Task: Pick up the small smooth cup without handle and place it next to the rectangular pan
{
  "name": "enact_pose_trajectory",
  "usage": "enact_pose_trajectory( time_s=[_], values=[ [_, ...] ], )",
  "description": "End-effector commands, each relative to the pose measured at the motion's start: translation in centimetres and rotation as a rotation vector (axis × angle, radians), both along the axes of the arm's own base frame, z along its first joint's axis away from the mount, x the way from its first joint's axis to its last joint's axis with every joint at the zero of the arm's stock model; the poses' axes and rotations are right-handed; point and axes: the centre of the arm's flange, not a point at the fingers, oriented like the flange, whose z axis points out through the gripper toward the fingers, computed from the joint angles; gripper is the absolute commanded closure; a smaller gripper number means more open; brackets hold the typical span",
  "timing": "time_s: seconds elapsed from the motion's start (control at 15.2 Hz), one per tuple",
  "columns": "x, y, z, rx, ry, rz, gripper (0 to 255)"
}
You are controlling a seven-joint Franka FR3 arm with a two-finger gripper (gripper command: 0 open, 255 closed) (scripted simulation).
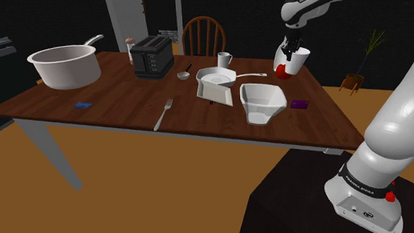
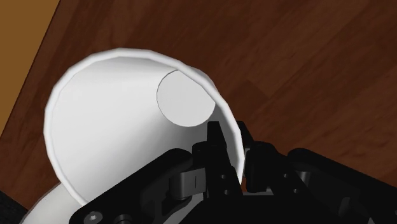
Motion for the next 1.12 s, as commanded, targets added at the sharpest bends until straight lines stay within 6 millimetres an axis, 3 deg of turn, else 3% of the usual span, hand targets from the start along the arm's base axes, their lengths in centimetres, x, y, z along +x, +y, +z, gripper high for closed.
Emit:
enact_pose_trajectory(
  time_s=[0.0, 1.06],
  values=[
    [0.1, -0.1, -1.0, 0.000, -0.001, 0.000, 255],
    [0.1, -0.1, -9.4, 0.000, -0.001, 0.000, 255]
  ],
)
